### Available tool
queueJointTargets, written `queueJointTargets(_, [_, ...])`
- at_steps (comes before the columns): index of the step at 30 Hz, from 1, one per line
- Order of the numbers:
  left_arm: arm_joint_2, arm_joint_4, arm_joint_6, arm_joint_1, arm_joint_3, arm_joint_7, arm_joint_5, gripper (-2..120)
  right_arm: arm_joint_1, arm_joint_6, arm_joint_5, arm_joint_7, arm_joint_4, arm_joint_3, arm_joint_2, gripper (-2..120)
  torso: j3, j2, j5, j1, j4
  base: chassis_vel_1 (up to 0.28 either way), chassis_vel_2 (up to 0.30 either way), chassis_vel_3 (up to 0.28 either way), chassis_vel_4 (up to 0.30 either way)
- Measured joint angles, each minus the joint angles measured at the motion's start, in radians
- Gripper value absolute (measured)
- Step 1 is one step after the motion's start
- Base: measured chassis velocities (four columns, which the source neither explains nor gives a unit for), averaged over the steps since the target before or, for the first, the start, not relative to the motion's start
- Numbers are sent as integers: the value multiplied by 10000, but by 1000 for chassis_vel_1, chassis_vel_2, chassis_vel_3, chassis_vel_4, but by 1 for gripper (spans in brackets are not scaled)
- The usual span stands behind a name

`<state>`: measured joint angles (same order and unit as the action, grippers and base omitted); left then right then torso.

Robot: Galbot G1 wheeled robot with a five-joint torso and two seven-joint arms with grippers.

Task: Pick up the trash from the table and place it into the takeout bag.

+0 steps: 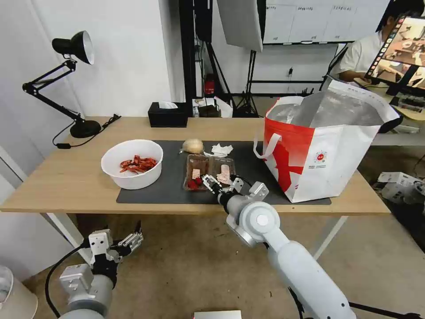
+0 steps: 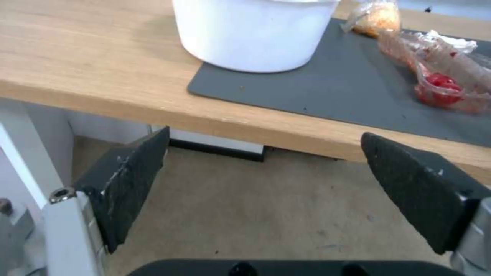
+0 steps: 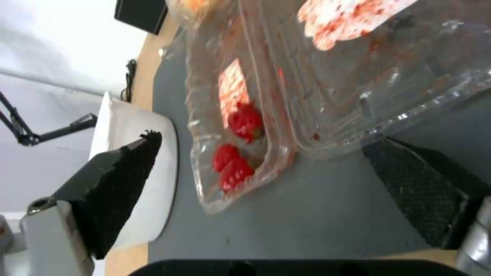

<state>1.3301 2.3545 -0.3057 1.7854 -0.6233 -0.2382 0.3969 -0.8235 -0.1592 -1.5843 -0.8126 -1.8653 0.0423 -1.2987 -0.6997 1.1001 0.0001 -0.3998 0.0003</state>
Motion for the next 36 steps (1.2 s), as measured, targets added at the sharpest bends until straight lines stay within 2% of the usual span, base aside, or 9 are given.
queueJointTargets(9, [-1,1,30,2,6,6,10,100,-57,98,111,76,40,-149,-34,100,-2,1,0,0,0,0,0,0,0])
queueJointTargets(13, [8,2,39,15,7,13,10,100,-111,200,533,419,21,-148,42,100,-5,-1,-1,-1,-6,0,0,0,0])
queueJointTargets(16, [37,9,41,20,23,25,2,100,-134,388,1442,1205,-18,-33,186,100,-4,-2,-1,-2,-6,0,0,0,0])
queueJointTargets(25, [55,48,47,34,34,31,-8,100,43,505,2774,2697,-22,118,594,100,-4,-2,-1,-2,-4,0,0,0,0])
queueJointTargets(31, [70,86,61,61,21,31,-11,100,919,-37,2695,3645,194,634,918,100,-3,-2,-1,-1,-4,0,0,0,0])
queueJointTargets(34, [79,87,62,61,18,31,-13,100,1221,-193,2558,3724,285,855,928,100,-3,-1,-2,-2,-4,0,0,0,0])
queueJointTargets(36, [115,98,64,67,0,29,-20,100,1985,-816,1929,3429,601,1400,782,100,-3,-1,-3,-2,-3,0,0,0,0])
